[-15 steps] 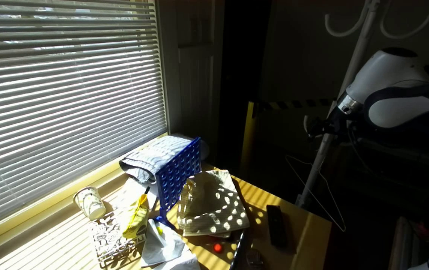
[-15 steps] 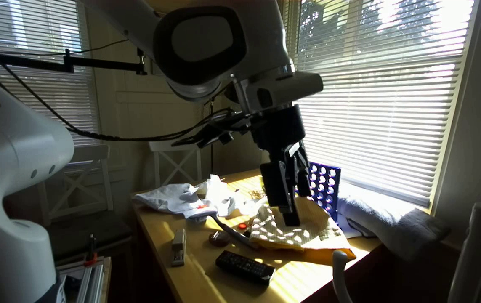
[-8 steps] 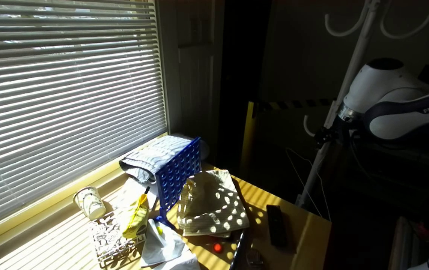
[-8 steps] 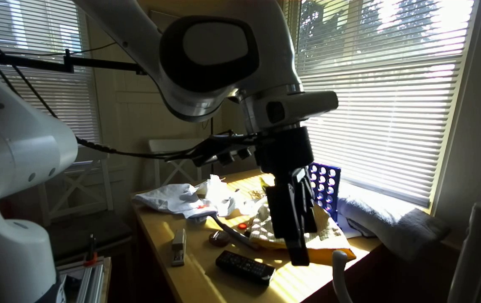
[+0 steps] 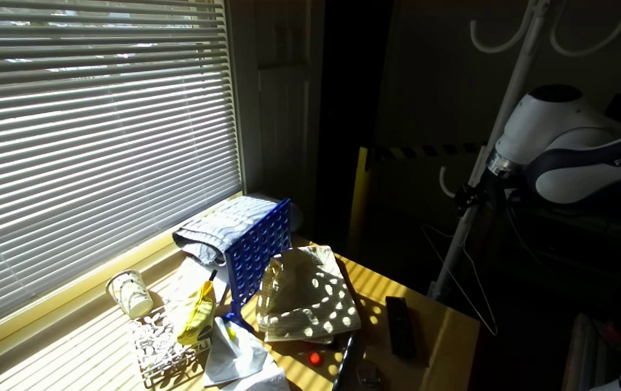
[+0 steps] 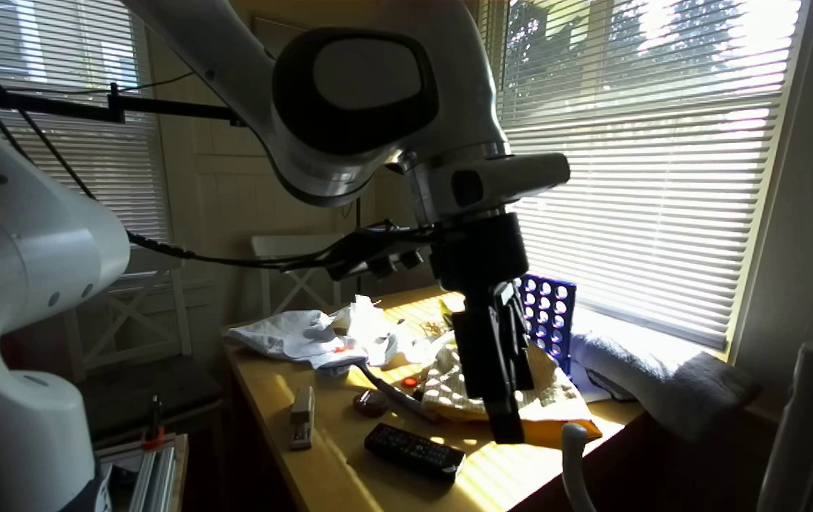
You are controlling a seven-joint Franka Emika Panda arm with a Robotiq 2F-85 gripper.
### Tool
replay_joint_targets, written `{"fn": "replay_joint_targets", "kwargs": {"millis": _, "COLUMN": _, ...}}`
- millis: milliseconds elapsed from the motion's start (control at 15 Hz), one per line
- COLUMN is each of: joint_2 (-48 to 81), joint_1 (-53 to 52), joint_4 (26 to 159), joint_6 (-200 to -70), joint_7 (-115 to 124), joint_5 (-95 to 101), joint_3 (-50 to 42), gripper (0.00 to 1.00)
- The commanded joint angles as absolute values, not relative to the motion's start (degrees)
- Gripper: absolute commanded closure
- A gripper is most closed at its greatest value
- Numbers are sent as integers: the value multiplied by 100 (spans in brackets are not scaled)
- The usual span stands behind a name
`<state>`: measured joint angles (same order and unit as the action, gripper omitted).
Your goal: Put the hanger on the table
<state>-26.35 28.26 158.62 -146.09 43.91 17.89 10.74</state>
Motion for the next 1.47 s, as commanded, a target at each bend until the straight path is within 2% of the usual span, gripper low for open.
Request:
{"fn": "replay_joint_targets", "kwargs": {"millis": 0, "joint_2": -2277, "joint_1": 2683, "joint_4": 15853, "joint_6": -14654, "joint_7": 4792, "joint_5": 2271, "joint_3": 1203, "gripper": 0}}
{"fn": "replay_joint_targets", "kwargs": {"millis": 667, "joint_2": -1249, "joint_1": 2447, "joint_4": 15860, "joint_6": -14823, "joint_7": 6261, "joint_5": 4000, "joint_3": 1104, "gripper": 0}}
{"fn": "replay_joint_targets", "kwargs": {"millis": 1200, "joint_2": -661, "joint_1": 1992, "joint_4": 15854, "joint_6": -15137, "joint_7": 7865, "joint_5": 6127, "joint_3": 153, "gripper": 0}}
{"fn": "replay_joint_targets", "kwargs": {"millis": 1267, "joint_2": -569, "joint_1": 2333, "joint_4": 15839, "joint_6": -15263, "joint_7": 8009, "joint_5": 6313, "joint_3": 427, "gripper": 0}}
{"fn": "replay_joint_targets", "kwargs": {"millis": 1400, "joint_2": -395, "joint_1": 2363, "joint_4": 15787, "joint_6": -15394, "joint_7": 8315, "joint_5": 6736, "joint_3": 355, "gripper": 0}}
